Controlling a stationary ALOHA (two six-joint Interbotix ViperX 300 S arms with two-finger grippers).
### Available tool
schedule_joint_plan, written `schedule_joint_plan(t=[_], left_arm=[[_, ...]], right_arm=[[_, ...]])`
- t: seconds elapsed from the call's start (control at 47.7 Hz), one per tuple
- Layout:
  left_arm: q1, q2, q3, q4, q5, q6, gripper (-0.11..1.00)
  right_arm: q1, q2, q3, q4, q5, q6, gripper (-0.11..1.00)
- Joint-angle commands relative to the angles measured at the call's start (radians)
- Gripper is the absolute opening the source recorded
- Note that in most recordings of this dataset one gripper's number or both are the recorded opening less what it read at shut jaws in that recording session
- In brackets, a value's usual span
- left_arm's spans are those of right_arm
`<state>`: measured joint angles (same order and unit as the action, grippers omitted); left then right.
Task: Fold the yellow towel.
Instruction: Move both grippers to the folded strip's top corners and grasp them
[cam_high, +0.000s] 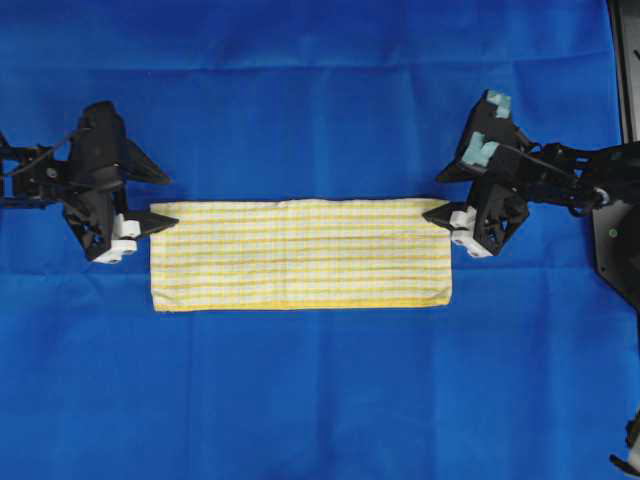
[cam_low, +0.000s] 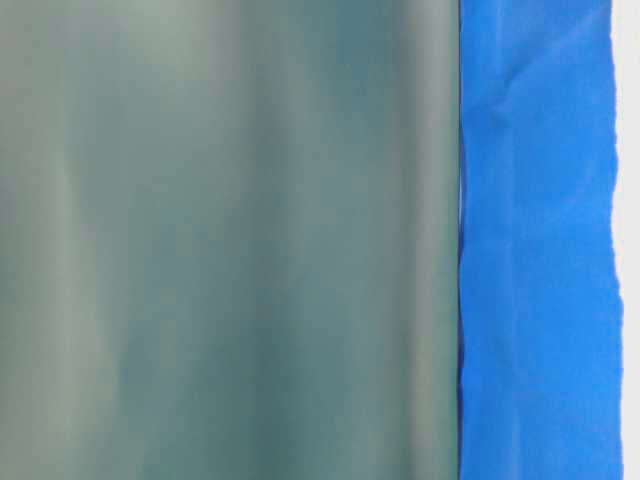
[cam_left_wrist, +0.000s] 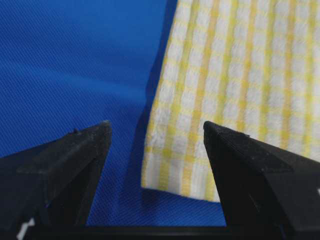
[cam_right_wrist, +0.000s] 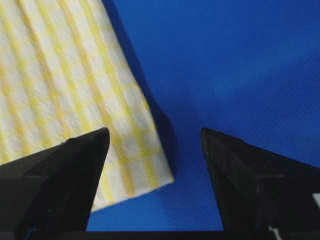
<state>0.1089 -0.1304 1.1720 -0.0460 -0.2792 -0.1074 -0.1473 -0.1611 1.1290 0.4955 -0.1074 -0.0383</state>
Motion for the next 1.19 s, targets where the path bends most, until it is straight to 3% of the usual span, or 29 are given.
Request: schedule_joint_plan(t=[0.0,0.252,0.356,0.44,0.629,0.922,1.174], left_arm=[[0.002,0.026,-0.020,0.002,-0.006,-0.005,0.68],[-0.002,0.048,-0.032,0.002,0.031,-0.003,0.66],[0.000,0.049,-0.034,0.000,0.061,-0.005,0.60],[0.000,0.049,-0.035,0.000,0.104,-0.005,0.49],[-0.002,0.049,-0.048,0.000,0.195,0.005,0.06],[0.000,0.040,-0.061,0.000,0.216,0.006,0.03],[-0.002,-0.063,-0.112,0.000,0.351,0.009,0.03]], right_arm=[[-0.003,0.008,-0.015,0.000,-0.002,0.002,0.73],[-0.003,0.009,-0.012,0.000,0.000,0.002,0.72],[-0.003,0.012,-0.012,-0.003,0.012,-0.002,0.67],[0.000,0.018,-0.015,-0.009,0.028,-0.015,0.54],[0.002,0.018,-0.017,-0.038,0.066,-0.023,0.05],[0.003,0.003,-0.017,-0.037,0.066,-0.009,0.04],[0.002,-0.107,-0.009,-0.038,0.081,-0.014,0.04]])
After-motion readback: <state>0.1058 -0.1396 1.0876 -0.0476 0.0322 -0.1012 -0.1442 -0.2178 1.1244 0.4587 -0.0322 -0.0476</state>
